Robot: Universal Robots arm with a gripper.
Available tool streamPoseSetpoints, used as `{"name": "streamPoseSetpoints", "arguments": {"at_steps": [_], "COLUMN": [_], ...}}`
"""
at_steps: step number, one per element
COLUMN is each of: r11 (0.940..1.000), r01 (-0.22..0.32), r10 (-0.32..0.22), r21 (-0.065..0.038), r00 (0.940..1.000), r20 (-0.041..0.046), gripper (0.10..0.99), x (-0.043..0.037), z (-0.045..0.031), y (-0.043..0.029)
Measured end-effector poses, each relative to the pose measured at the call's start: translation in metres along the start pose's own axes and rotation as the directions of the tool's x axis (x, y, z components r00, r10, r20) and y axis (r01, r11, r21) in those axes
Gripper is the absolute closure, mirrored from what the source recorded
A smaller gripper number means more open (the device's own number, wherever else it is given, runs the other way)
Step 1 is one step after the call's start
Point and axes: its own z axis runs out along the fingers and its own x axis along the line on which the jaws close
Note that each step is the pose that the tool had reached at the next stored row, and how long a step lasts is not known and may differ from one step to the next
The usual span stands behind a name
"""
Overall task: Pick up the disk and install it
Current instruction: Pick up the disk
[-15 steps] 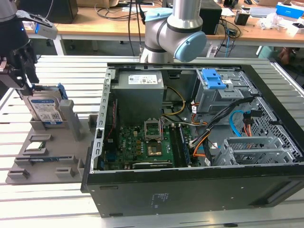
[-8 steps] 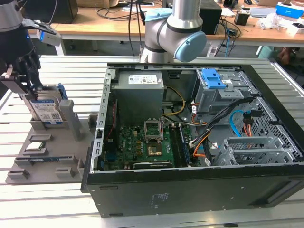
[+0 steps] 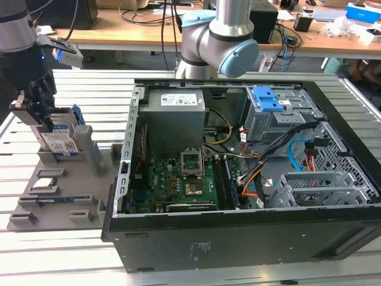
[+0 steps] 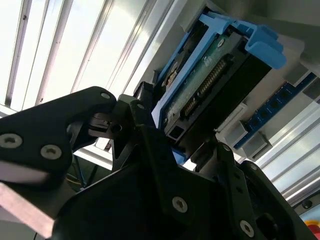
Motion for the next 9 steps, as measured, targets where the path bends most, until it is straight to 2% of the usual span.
{"name": "streamPoseSetpoints", "arguments": {"at_steps": [6, 7, 9], "r11": [1.0, 1.0, 1.0], "r01": [0.0, 0.0, 0.0], "r10": [0.0, 0.0, 0.0], "r21": [0.0, 0.0, 0.0], "r00": [1.0, 1.0, 1.0], "r20": [0.0001, 0.0002, 0.0001], "gripper": [0.561, 0.69, 0.722], "x": [0.0, 0.0, 0.0], "z": [0.0001, 0.0002, 0.0002], "y": [0.0, 0.0, 0.0]}}
